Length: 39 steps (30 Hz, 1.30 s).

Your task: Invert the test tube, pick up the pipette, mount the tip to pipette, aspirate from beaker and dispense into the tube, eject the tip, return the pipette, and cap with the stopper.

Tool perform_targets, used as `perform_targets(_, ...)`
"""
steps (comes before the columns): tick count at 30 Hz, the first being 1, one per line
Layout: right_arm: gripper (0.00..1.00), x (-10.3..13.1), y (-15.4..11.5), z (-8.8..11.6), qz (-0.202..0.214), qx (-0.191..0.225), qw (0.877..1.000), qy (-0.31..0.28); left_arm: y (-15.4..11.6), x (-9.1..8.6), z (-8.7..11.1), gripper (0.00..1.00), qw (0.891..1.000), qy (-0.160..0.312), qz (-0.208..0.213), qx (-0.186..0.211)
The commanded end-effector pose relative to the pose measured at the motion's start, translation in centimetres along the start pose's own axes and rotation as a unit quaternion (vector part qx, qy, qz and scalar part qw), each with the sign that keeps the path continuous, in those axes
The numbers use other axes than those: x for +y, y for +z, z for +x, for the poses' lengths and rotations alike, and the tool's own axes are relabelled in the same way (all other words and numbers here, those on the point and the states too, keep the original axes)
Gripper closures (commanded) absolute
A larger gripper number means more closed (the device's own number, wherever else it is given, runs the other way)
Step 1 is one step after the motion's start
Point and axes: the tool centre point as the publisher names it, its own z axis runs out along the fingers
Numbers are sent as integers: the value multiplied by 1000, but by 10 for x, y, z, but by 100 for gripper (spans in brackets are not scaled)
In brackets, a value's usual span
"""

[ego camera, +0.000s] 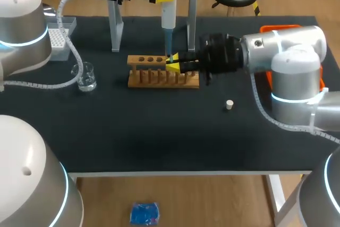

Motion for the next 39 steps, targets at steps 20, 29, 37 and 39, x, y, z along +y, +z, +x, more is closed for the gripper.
perform_targets(20, 100, 1, 1, 1, 1, 7, 1000, 1, -1, -1, 0, 100, 1000, 0, -1, 1)
perform_targets(29, 100, 6, -2, 7, -11, 13, 1000, -3, -1, -1, 0, 100, 1000, 0, -1, 1)
perform_targets(37, 100, 9, -4, 11, -21, 15, 1000, 12, -1, -1, 0, 100, 1000, 0, -1, 1)
perform_targets(39, 100, 11, -4, 12, -28, 17, 999, 25, -1, -1, 0, 100, 1000, 0, -1, 1)
